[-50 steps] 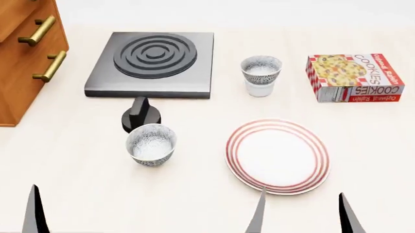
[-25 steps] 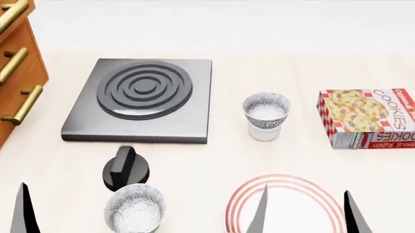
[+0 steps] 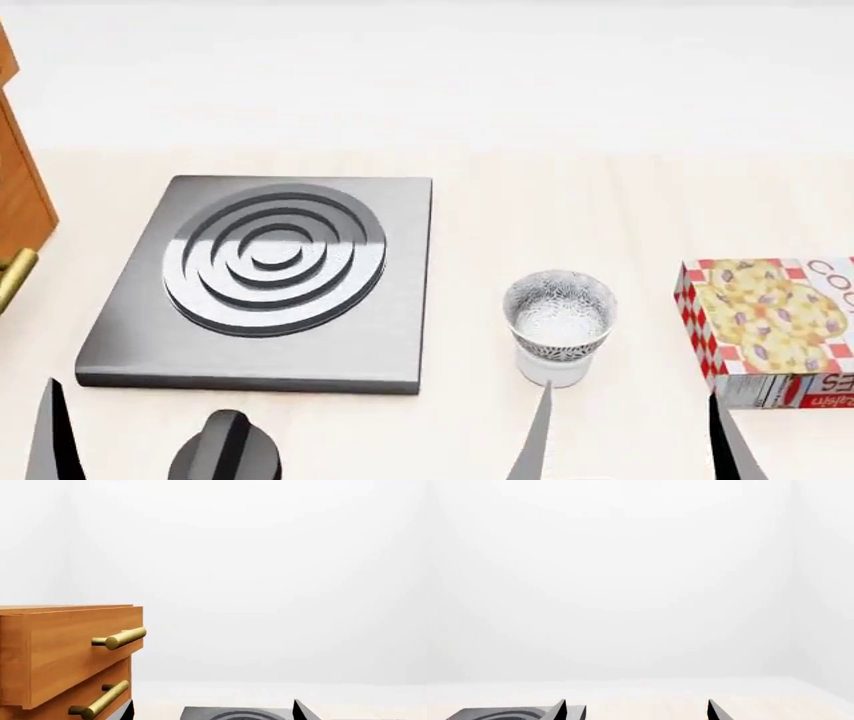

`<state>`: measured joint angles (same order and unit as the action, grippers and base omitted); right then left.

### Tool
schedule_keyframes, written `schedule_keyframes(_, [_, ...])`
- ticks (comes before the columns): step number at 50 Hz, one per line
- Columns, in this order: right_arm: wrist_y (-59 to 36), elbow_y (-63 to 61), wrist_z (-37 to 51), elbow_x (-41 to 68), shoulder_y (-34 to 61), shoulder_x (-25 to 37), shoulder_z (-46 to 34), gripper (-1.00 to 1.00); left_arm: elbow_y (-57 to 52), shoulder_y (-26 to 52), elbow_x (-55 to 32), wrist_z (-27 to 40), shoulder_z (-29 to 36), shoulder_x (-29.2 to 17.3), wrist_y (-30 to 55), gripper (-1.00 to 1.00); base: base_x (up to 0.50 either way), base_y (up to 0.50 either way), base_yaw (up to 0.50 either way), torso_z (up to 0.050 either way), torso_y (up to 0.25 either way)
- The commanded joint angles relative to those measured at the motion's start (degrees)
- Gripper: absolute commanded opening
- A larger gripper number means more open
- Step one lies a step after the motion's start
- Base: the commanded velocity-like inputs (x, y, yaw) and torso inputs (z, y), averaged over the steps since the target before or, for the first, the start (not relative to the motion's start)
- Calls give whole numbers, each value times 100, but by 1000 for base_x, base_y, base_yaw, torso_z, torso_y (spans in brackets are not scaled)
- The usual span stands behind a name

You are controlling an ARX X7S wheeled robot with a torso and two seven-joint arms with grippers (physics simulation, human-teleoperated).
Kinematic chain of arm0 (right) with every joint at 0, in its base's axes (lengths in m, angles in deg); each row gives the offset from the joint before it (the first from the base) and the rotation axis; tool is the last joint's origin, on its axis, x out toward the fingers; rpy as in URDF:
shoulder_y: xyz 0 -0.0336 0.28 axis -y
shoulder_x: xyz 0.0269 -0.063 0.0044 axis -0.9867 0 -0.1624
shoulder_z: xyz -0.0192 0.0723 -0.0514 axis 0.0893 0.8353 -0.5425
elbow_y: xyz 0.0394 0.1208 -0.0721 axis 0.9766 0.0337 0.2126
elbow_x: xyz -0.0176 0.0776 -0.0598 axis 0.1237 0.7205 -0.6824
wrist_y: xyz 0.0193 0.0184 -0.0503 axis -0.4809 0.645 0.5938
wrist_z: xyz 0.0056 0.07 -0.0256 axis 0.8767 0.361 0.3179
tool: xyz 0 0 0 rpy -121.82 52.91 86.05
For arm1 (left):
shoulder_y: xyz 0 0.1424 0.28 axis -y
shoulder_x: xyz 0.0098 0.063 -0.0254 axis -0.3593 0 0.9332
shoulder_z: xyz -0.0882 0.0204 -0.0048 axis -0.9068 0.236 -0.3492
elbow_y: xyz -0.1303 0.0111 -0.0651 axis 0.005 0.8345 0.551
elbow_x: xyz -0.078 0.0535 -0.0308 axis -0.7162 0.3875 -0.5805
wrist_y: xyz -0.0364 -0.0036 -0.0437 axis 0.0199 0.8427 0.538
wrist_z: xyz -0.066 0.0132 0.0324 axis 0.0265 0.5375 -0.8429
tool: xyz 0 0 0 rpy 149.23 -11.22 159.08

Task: Pick the akita bowl on the ramekin and place it on the plate.

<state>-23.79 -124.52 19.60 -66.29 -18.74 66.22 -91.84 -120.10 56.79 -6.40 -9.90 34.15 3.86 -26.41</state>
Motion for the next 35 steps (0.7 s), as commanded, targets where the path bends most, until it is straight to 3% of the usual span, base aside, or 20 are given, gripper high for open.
schedule_keyframes(1, [397, 182, 42, -13, -100, 37, -50, 100, -72, 65, -22, 65, 63, -73, 234, 100, 0, 0, 0, 50, 0])
schedule_keyframes(35, [131, -23, 211, 160, -7, 204, -91, 100, -66, 74, -99, 202, 148, -224, 181, 100, 0, 0, 0, 50, 0])
